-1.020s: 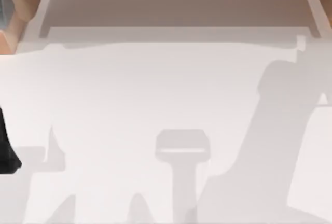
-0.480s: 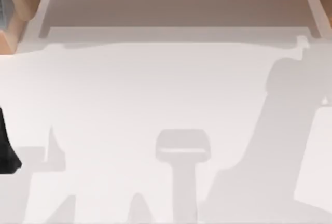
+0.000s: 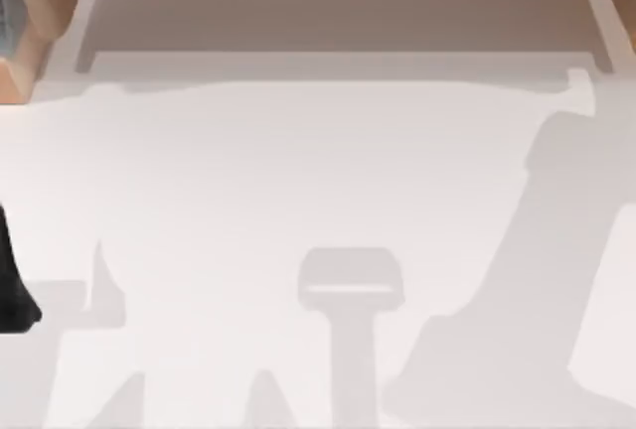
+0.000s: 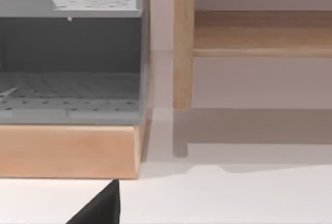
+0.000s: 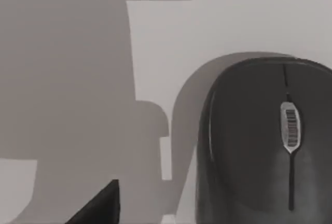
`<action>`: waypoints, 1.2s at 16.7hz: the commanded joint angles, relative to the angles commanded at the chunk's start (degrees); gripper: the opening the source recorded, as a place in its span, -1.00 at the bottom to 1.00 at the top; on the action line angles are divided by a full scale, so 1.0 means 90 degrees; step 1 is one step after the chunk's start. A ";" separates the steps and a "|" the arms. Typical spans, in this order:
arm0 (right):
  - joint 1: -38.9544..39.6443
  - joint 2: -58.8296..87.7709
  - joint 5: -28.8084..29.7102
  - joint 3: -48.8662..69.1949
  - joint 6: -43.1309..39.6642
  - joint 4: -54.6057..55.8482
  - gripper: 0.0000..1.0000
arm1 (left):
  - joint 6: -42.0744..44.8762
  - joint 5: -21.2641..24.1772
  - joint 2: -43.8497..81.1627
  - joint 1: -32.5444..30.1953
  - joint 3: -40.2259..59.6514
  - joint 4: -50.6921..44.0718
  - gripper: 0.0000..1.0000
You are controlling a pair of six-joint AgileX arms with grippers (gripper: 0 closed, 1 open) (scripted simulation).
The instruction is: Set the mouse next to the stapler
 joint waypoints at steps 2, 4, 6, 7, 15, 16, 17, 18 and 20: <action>0.0011 0.0043 -0.0001 -0.0069 0.0005 0.0100 1.00 | 0.0000 0.0000 0.0000 0.0000 0.0000 0.0000 1.00; 0.0011 0.0043 -0.0001 -0.0069 0.0005 0.0100 1.00 | 0.0000 0.0000 0.0000 0.0000 0.0000 0.0000 1.00; 0.0011 0.0043 -0.0001 -0.0069 0.0005 0.0100 0.85 | 0.0000 0.0000 0.0000 0.0000 0.0000 0.0000 1.00; 0.0011 0.0043 -0.0001 -0.0069 0.0005 0.0100 0.70 | 0.0000 0.0000 0.0000 0.0000 0.0000 0.0000 1.00; 0.0011 0.0043 -0.0001 -0.0069 0.0005 0.0100 -0.51 | 0.0000 0.0000 0.0000 0.0000 0.0000 0.0000 1.00; 0.0011 0.0043 -0.0001 -0.0069 0.0005 0.0100 -0.66 | 0.0000 0.0000 0.0000 0.0000 0.0000 0.0000 1.00; 0.0011 0.0043 -0.0001 -0.0069 0.0005 0.0100 -0.81 | 0.0000 0.0000 0.0000 0.0000 0.0000 0.0000 1.00; 0.0011 0.0043 -0.0001 -0.0069 0.0005 0.0100 -0.96 | 0.0000 0.0000 0.0000 0.0000 0.0000 0.0000 1.00; 0.0011 0.0043 -0.0001 -0.0069 0.0005 0.0100 -1.00 | 0.0000 0.0000 0.0000 0.0000 0.0000 0.0000 1.00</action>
